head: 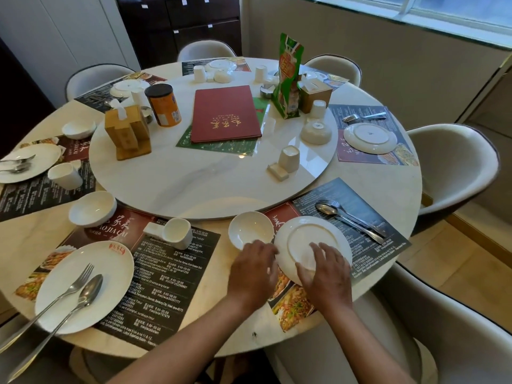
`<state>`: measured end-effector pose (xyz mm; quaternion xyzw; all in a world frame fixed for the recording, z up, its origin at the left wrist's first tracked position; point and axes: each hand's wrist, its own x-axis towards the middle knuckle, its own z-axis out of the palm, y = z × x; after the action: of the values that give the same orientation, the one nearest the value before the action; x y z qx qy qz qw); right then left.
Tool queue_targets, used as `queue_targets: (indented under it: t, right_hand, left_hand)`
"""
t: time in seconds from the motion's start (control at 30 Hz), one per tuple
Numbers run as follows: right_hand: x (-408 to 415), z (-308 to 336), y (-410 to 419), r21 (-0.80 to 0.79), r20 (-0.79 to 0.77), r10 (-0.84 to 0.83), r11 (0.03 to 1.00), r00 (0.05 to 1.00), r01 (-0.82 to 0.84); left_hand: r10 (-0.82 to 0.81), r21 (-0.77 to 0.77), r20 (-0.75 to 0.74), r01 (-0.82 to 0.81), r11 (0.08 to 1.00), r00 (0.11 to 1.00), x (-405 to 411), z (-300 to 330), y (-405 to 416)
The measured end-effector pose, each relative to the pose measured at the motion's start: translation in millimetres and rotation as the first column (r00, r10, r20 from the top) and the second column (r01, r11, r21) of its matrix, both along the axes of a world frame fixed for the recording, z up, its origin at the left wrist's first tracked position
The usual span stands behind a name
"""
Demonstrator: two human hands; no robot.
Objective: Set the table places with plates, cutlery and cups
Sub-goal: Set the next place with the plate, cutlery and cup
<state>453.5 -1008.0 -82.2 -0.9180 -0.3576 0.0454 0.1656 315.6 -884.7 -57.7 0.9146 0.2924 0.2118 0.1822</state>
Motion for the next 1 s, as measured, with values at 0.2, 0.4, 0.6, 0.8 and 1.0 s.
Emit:
queue_targets:
  t: [0.2,0.4,0.6,0.8,1.0]
  right_hand:
    - [24,8,-13,0.042,-0.22,-0.409,0.903,0.885,0.428]
    - [61,19,-9,-0.064,-0.594,-0.584,0.719,0.553,0.692]
    - [96,31,-7,-0.191,-0.81,-0.517,0.678,0.276,0.71]
    - [93,42,-10,-0.147,-0.902,-0.391,0.677,0.183,0.721]
    - [75,71,-15,0.076,-0.871,-0.315,0.671,0.377,0.737]
  left_hand:
    - [-0.203,-0.153,-0.42,0.151,0.977,0.884,28,-10,-23]
    - [-0.187,-0.141,-0.586,0.129,0.982,0.789,41,-18,-18]
    - [-0.236,-0.137,-0.598,0.193,0.972,0.766,37,-15,-15]
    - [-0.225,-0.142,-0.563,0.175,0.974,0.795,35,-9,-23]
    - [-0.215,0.079,-0.411,0.27,0.96,0.886,38,-1,-54]
